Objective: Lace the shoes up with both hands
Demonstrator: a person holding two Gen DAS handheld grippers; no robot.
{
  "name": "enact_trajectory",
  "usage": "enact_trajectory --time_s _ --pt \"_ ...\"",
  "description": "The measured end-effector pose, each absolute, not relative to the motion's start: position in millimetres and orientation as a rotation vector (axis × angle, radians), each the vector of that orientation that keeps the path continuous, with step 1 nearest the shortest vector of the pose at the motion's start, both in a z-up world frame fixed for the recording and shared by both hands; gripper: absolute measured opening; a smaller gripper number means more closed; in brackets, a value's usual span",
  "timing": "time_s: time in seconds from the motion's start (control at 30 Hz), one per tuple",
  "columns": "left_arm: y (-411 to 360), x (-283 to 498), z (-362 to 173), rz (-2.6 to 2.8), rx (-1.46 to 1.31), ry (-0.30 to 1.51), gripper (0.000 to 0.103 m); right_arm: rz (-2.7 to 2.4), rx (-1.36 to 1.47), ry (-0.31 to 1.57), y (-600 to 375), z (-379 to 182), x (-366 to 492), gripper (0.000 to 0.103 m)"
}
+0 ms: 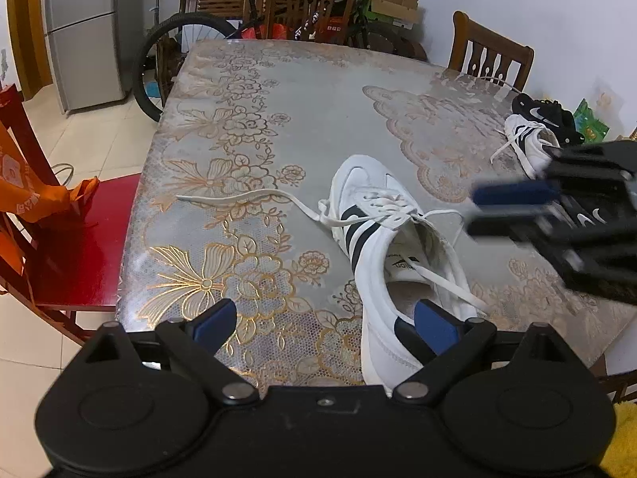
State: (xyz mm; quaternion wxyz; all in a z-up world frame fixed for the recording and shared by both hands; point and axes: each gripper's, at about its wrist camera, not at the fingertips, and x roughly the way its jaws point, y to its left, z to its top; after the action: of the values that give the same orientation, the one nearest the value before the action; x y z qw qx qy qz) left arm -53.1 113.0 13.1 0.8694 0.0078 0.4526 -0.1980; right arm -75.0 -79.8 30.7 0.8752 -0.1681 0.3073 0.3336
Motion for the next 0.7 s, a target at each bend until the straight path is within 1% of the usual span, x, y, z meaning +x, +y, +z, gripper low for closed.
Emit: enact_trajectory --time_s 0.1,0.23,0.4,0.5,0.6,0.7 --pt "113.4 -50.5 11.5 -0.409 0.01 0.948 0.096 0.748 -0.434 0.726 -81.6 29.2 -77.5 0.022" --pt "113.6 -50.5 10.5 -0.41 0.001 0.942 0.096 0.779 -0.368 0.835 -64.0 19.1 -68.4 0.022" --pt "115.2 -56.2 11.1 -0.413 -0.003 0.924 0.096 0.711 -0.415 0.894 -31.8 5.5 -60.0 0.021" --pt "117.9 -57.9 10.1 -0.411 -0.015 0.92 0.096 0.677 -0.497 0.916 -18.9 -3.0 -59.7 0.021" --pt "121.5 -58.4 8.4 -0.407 -0.033 0.924 0.096 0.644 -0.528 0.923 -18.3 -4.6 -59.0 0.011" --pt "123.0 -58.0 7.6 -0.407 -0.036 0.925 0.096 0.622 -0.538 0.934 -20.8 -4.5 -59.4 0.01"
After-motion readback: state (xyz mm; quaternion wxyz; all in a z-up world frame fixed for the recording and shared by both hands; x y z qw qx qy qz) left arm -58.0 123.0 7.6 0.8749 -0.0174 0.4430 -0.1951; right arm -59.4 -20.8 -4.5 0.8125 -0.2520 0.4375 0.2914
